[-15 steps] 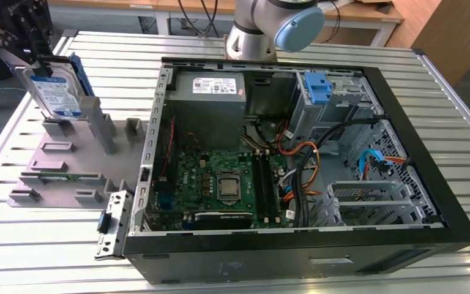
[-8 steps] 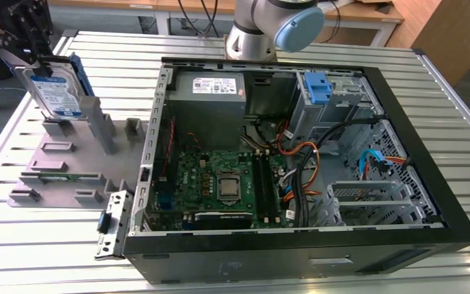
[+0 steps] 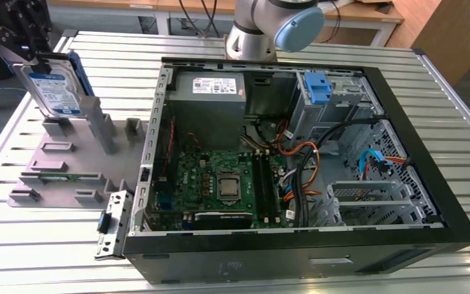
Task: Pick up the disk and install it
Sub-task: 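Pick up the disk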
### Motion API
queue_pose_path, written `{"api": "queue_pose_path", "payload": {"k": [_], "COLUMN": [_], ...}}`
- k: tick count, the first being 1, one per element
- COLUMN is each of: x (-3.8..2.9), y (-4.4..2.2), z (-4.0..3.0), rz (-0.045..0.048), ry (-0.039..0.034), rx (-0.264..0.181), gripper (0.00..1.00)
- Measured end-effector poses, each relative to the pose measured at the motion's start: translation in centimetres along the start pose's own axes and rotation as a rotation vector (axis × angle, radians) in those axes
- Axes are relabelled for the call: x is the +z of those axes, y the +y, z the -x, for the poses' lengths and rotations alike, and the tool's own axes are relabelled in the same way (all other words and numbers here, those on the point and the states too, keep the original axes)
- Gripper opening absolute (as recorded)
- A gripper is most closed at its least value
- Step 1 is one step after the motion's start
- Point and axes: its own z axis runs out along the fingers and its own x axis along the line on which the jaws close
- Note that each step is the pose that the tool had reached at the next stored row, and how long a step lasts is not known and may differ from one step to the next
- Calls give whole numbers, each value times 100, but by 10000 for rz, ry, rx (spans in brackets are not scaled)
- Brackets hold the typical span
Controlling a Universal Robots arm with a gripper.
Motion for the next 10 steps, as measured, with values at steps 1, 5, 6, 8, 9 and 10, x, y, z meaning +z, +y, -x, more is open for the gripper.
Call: {"api": "queue_pose_path", "payload": {"k": [1,5,6,8,9,10], "x": [-21,-105,-125,-173,-196,-219], "y": [0,0,0,1,1,1], "z": [1,4,5,7,7,8], "rz": [0,-1,-2,-1,-1,-1], "ry": [0,0,-1,0,0,-1], "rx": [0,0,0,0,0,0], "gripper": [35,35,35,35,35,35]}}
